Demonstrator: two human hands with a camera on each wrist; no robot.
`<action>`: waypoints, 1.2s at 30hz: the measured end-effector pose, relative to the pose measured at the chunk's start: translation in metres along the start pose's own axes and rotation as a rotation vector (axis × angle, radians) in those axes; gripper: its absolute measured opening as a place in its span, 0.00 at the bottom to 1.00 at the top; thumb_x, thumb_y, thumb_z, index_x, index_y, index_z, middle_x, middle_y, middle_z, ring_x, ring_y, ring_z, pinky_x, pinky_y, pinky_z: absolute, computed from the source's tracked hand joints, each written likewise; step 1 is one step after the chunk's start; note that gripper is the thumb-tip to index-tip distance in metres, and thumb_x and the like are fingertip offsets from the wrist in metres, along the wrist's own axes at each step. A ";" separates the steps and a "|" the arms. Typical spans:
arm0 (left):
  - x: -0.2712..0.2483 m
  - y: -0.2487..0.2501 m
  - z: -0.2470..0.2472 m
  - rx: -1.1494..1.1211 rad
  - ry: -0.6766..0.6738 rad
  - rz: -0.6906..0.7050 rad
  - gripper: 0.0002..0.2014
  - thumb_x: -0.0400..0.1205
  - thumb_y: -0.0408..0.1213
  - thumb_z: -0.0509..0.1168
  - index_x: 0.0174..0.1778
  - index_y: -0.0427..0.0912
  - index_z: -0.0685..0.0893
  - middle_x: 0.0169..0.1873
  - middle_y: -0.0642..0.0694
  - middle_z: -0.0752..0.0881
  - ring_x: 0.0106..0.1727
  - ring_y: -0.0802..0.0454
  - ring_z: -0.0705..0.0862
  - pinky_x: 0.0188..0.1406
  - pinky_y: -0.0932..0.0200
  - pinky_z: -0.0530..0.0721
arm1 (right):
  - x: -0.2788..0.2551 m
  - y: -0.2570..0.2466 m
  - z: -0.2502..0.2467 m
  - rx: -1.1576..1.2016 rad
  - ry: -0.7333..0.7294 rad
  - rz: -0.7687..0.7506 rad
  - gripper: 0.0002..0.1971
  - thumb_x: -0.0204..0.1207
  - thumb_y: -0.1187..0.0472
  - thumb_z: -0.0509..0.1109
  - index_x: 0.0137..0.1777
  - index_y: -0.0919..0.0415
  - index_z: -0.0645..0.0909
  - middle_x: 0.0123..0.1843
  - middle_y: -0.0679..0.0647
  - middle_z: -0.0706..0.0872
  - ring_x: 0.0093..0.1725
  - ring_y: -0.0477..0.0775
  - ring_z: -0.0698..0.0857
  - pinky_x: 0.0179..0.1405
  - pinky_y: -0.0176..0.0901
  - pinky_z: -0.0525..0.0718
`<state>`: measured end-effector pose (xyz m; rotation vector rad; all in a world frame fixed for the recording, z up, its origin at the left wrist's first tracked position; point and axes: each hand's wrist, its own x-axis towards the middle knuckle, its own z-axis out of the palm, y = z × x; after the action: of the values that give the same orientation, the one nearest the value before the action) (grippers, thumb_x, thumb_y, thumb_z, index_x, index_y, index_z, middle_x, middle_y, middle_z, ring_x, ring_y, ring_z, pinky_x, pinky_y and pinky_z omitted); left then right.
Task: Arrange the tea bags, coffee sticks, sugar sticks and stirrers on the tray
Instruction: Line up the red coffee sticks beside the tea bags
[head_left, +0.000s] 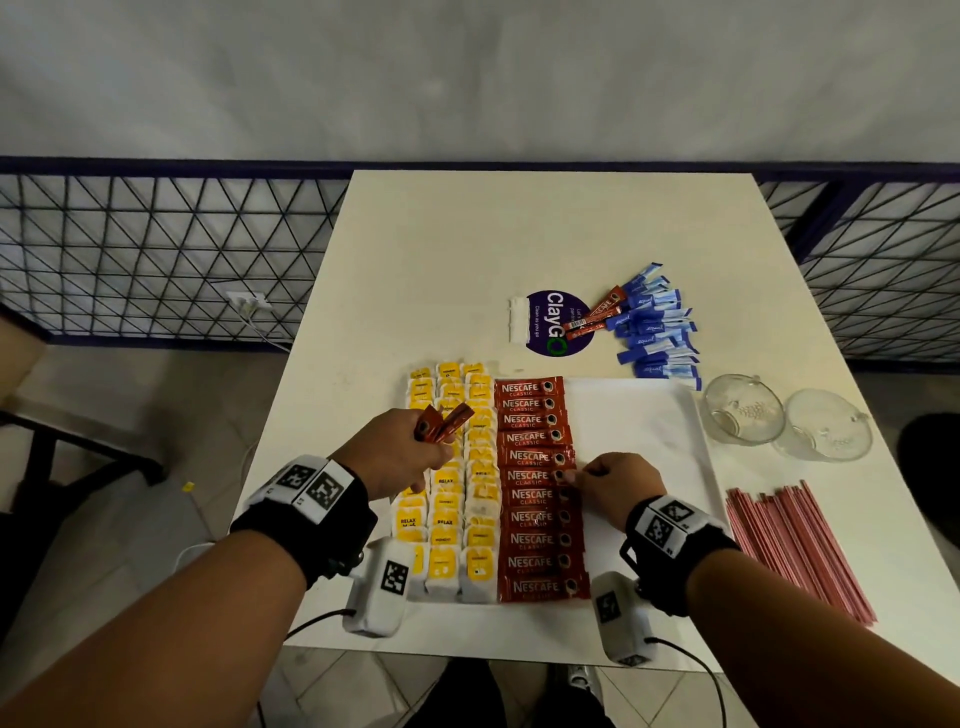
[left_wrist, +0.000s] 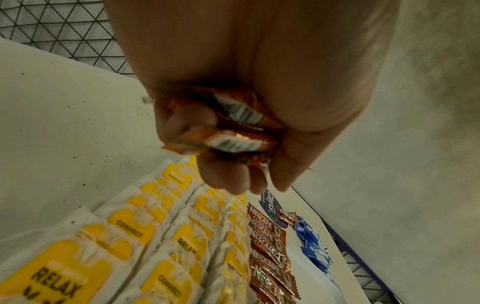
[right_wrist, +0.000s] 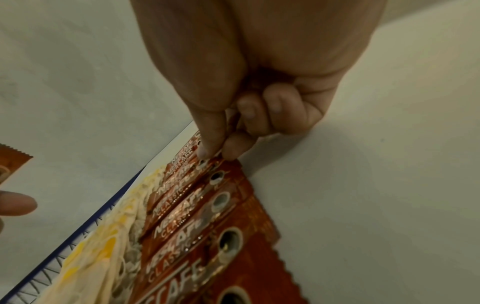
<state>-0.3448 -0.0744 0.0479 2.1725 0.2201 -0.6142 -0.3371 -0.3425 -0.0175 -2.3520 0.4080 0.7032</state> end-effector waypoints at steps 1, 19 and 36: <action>0.000 0.001 0.000 0.006 -0.003 0.004 0.06 0.81 0.40 0.69 0.52 0.44 0.85 0.37 0.47 0.87 0.28 0.50 0.84 0.24 0.63 0.75 | 0.000 0.000 0.000 0.002 -0.006 0.007 0.16 0.72 0.42 0.73 0.40 0.55 0.84 0.38 0.50 0.86 0.41 0.50 0.84 0.37 0.39 0.78; -0.002 0.032 -0.023 0.021 -0.161 0.210 0.06 0.79 0.41 0.72 0.45 0.45 0.83 0.31 0.49 0.88 0.29 0.50 0.88 0.29 0.55 0.81 | -0.041 -0.081 -0.022 0.696 -0.074 -0.325 0.06 0.81 0.61 0.68 0.44 0.60 0.83 0.31 0.51 0.84 0.21 0.42 0.77 0.22 0.34 0.73; -0.019 0.041 0.033 -0.559 0.154 0.082 0.03 0.80 0.31 0.70 0.46 0.43 0.85 0.36 0.45 0.90 0.24 0.53 0.79 0.20 0.63 0.69 | -0.050 -0.047 -0.048 0.759 -0.095 -0.406 0.05 0.77 0.67 0.71 0.50 0.60 0.78 0.30 0.53 0.85 0.24 0.51 0.76 0.24 0.40 0.76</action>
<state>-0.3583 -0.1249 0.0687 1.6753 0.3380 -0.2905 -0.3377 -0.3334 0.0657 -1.6008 0.1093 0.3679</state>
